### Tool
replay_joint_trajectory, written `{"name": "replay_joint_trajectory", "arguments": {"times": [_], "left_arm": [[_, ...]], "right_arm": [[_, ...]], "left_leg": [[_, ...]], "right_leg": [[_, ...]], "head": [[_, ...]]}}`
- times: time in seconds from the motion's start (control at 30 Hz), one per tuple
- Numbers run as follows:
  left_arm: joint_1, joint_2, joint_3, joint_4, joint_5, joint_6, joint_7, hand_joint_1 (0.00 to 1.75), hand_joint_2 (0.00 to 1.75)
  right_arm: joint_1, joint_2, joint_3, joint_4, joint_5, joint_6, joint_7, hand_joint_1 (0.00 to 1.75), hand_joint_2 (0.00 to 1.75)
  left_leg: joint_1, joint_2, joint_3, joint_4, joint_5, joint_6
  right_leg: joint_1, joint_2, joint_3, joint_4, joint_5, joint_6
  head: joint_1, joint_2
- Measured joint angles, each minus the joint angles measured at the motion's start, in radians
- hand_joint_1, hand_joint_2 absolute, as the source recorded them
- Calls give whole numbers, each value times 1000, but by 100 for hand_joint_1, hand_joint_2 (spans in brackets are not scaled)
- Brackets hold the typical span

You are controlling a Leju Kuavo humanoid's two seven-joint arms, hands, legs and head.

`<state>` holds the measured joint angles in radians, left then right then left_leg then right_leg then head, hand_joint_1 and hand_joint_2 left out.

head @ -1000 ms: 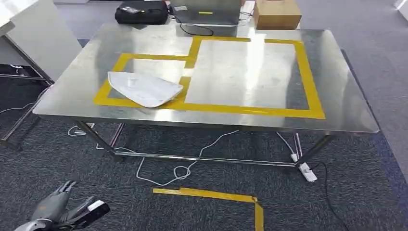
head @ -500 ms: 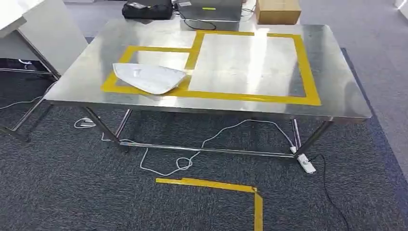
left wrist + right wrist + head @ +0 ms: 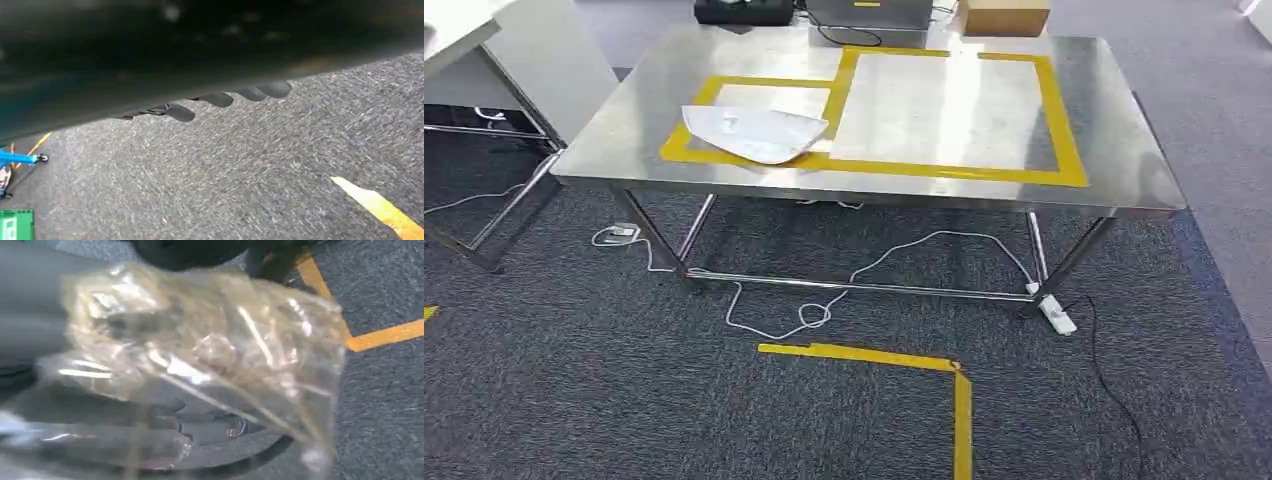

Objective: Take the parts from the cabinet and place them on the table.

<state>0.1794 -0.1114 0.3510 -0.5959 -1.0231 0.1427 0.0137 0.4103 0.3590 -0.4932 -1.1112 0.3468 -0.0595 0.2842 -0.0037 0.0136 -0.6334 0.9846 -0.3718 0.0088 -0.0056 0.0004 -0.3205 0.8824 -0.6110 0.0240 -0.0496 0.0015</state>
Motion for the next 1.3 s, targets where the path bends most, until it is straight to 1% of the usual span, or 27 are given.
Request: {"name": "replay_joint_trajectory", "arguments": {"times": [0.1, 0.13, 0.17, 0.23, 0.27, 0.3, 0.37, 0.4, 0.47, 0.5, 0.6, 0.63, 0.73, 0.77, 0.8, 0.83, 0.9, 0.93, 0.97, 1.0, 1.03, 1.1, 1.13, 1.17, 1.23, 1.27, 1.3], "left_arm": [[6, -2, 10, 0, -3, -2, 2, 0, 0], [9, -2, 14, 0, -6, -2, 2, 0, 0], [11, -4, 18, 0, -14, -2, 2, 0, 0], [10, -8, 25, 0, -26, 2, -2, 0, 0], [8, -12, 27, 1, -29, 5, -7, 0, 0], [5, -16, 29, 3, -36, 10, -9, 0, 0], [0, -20, 35, 10, -44, 17, -12, 0, 0], [-1, -21, 37, 13, -46, 21, -14, 0, 0], [-7, -22, 41, 17, -49, 31, -19, 0, 0], [-14, -24, 43, 21, -50, 36, -23, 0, 0], [-21, -29, 53, 41, -55, 43, -26, 0, 0], [-24, -32, 54, 50, -56, 45, -26, 0, 0], [-23, -32, 59, 56, -56, 46, -26, 0, 0], [-24, -33, 59, 60, -56, 46, -26, 0, 0], [-26, -33, 59, 61, -56, 46, -26, 0, 0], [-27, -33, 59, 65, -56, 46, -26, 0, 0], [-27, -33, 60, 67, -56, 47, -26, 0, 0], [-28, -33, 60, 68, -58, 47, -27, 0, 0], [-29, -33, 60, 68, -60, 47, -27, 0, 0], [-29, -35, 60, 68, -61, 48, -29, 0, 0], [-31, -35, 60, 69, -63, 49, -29, 0, 0], [-30, -34, 61, 69, -63, 49, -29, 0, 0], [-28, -32, 62, 71, -63, 49, -29, 0, 0], [-25, -32, 64, 72, -63, 49, -30, 0, 0], [-21, -33, 65, 74, -64, 49, -32, 0, 0], [-23, -33, 66, 74, -64, 49, -32, 0, 0], [-24, -33, 66, 74, -64, 49, -32, 0, 0]], "right_arm": [[10, 1, 4, -1, -3, -1, 3, 0, 0], [10, 1, 4, -2, -7, -1, 3, 0, 0], [12, 1, 4, -3, -14, -4, 5, 0, 0], [16, 1, 4, -5, -22, -4, 6, 0, 0], [16, 1, 4, -7, -26, -4, 8, 0, 0], [16, 1, 4, -8, -30, -4, 9, 0, 0], [16, 1, 4, -10, -37, -4, 10, 0, 0], [16, 1, 4, -11, -43, -4, 12, 0, 0], [14, 1, 5, -11, -52, -2, 13, 0, 0], [16, 1, 4, -13, -55, -2, 14, 0, 0], [17, 1, 4, -13, -63, -2, 15, 0, 0], [17, 1, 3, -13, -65, -3, 15, 0, 0], [23, 1, 3, -13, -67, -5, 17, 0, 0], [23, 1, 3, -13, -68, -5, 17, 0, 0], [22, 1, 3, -13, -68, -5, 17, 0, 0], [23, 1, 3, -13, -68, -5, 17, 0, 0], [23, 1, 2, -14, -68, -6, 16, 0, 0], [22, 1, 2, -14, -68, -6, 16, 0, 0], [20, 1, 2, -16, -69, -6, 16, 0, 0], [17, 1, 2, -19, -69, -7, 15, 0, 0], [12, 1, 3, -19, -70, -6, 15, 0, 0], [15, 1, 3, -19, -70, -7, 15, 0, 0], [18, 1, 3, -19, -71, -8, 17, 0, 0], [17, 1, 2, -19, -72, -9, 18, 0, 0], [18, 1, 1, -19, -72, -11, 18, 0, 0], [17, 1, 1, -19, -72, -11, 17, 0, 0], [17, 1, 1, -19, -72, -11, 17, 0, 0]], "left_leg": [[4, -4, -7, -9, 35, -15], [8, -7, -15, 5, -12, -23], [9, -9, -24, 51, -92, -27], [11, -9, -41, 204, -225, -36], [12, -9, -44, 273, -247, -38], [12, -9, -39, 320, -229, -38], [12, -9, 12, 305, -142, -32], [11, -9, 70, 242, -117, -24], [2, -13, 231, 41, -171, -6], [1, -12, 271, -40, -196, 2], [-4, -9, 235, -45, -176, 15], [2, 3, 222, -48, -162, 22], [-2, 2, 170, -48, -121, 35], [-4, 3, 152, -48, -108, 35], [-5, 4, 133, -46, -93, 34], [-6, 5, 111, -42, -79, 33], [-6, 6, 63, -23, -55, 28], [-6, 5, 45, -12, -46, 24], [-11, 2, 36, 1, -40, 18], [-12, 2, 28, 11, -33, 14], [-11, 3, 21, 14, -19, 10], [-9, 2, 14, 10, 7, 0], [-5, -2, 7, 17, -3, -6], [-5, -5, 0, 38, -63, -14], [1, -7, -20, 164, -203, -24], [3, -7, -28, 241, -246, -27], [4, -7, -29, 300, -251, -29]], "right_leg": [[1, -5, -35, 21, 26, -17], [-2, -11, -47, 27, 36, -27], [-1, -12, -63, 30, 48, -36], [2, -17, -102, 39, 74, -39], [3, -19, -123, 46, 85, -38], [5, -22, -148, 56, 96, -37], [7, -25, -192, 78, 114, -36], [9, -24, -214, 89, 124, -35], [15, -22, -231, 104, 141, -29], [15, -22, -239, 110, 151, -23], [13, -23, -260, 108, 190, -3], [9, -16, -272, 119, 162, 0], [3, -7, -316, 280, -26, 14], [3, -6, -322, 347, -54, 16], [3, -6, -322, 396, -50, 17], [3, -6, -309, 416, -13, 17], [3, -6, -229, 346, 88, 16], [3, -6, -162, 262, 92, 15], [4, -4, -72, 145, 53, 11], [4, -4, -11, 47, 18, 5], [5, -1, -21, 33, 2, -3], [9, -3, -41, 47, 19, -20], [2, -10, -55, 46, 32, -30], [3, -11, -69, 49, 43, -37], [5, -14, -100, 51, 70, -47], [6, -16, -119, 53, 83, -47], [8, -18, -139, 58, 96, -45]], "head": [[6, 0], [5, 0], [1, 0], [-2, 0], [-5, 0], [-3, 0], [-3, 0], [-4, 0], [-5, 0], [-5, 0], [-4, 0], [-11, 0], [-2, 0], [-2, 0], [-1, 0], [-2, 0], [-2, 0], [-2, 0], [-2, 0], [-3, 0], [-1, 0], [-1, 0], [2, 0], [-1, 0], [-6, 0], [-4, 0], [-5, 0]]}}
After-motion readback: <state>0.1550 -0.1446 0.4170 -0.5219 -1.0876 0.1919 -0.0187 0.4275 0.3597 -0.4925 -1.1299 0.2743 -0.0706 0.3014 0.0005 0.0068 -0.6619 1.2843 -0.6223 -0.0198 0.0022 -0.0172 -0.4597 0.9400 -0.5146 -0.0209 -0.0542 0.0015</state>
